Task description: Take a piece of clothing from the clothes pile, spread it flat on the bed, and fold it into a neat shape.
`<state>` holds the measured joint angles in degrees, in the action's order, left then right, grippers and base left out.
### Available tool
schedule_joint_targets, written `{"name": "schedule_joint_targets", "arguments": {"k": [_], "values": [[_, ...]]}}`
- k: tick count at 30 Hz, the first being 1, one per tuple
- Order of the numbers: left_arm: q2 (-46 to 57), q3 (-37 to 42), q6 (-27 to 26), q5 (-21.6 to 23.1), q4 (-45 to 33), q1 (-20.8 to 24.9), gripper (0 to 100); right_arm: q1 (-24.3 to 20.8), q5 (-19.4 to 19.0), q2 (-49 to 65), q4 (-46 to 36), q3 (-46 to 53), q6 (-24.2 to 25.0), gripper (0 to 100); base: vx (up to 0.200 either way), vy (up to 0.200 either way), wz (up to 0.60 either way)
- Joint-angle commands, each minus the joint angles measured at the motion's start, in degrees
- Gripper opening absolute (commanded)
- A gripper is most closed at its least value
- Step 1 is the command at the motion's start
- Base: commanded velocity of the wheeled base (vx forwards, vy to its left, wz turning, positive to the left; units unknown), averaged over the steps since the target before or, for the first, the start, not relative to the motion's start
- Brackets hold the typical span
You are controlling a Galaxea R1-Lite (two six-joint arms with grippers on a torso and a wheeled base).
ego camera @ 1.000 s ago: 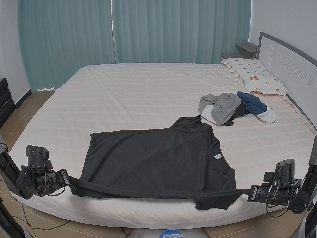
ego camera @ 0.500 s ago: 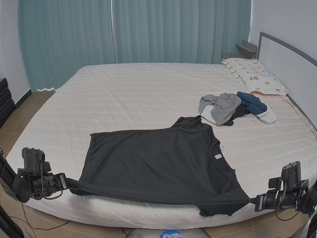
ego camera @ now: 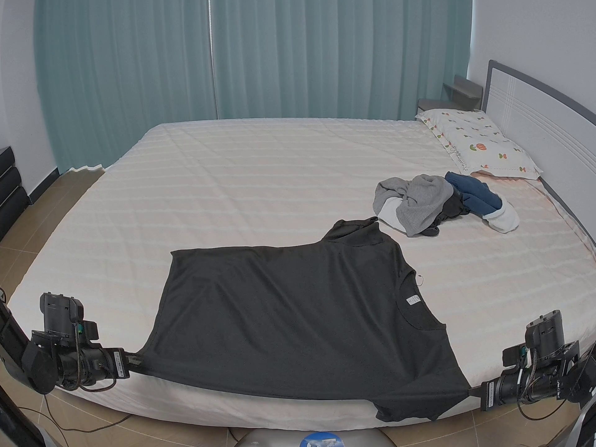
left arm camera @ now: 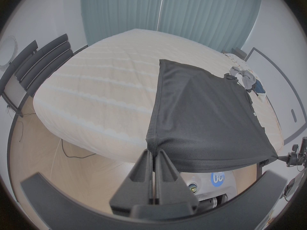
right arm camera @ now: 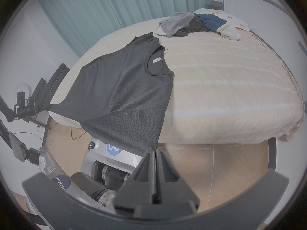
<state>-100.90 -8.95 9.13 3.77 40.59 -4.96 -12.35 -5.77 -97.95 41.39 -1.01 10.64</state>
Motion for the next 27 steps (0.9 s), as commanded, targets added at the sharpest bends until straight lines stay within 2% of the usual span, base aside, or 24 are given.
{"name": "schedule_joint_targets", "arguments": {"k": [1,11,19,27], "values": [[-1.8,0.9,-0.3,-0.2,0.0,0.1,0,-0.1,0.2,-0.7,-0.3,1.0,-0.2,0,0.0,0.0,0.0],[-1.8,3.9,-7.4,-0.6,-0.1,0.1,0,-0.1,0.5,-0.6,-5.2,1.0,-2.8,0,0.0,0.0,0.0],[-1.9,2.8,-6.6,-0.1,0.0,0.0,0,0.0,-0.5,-1.1,-4.8,-2.1,-1.6,0,0.0,0.0,0.0],[-1.8,1.7,-3.8,0.0,0.0,-0.1,0,-1.3,-2.3,-6.1,-4.8,-8.0,3.4,0,0.0,0.0,0.0]]}}
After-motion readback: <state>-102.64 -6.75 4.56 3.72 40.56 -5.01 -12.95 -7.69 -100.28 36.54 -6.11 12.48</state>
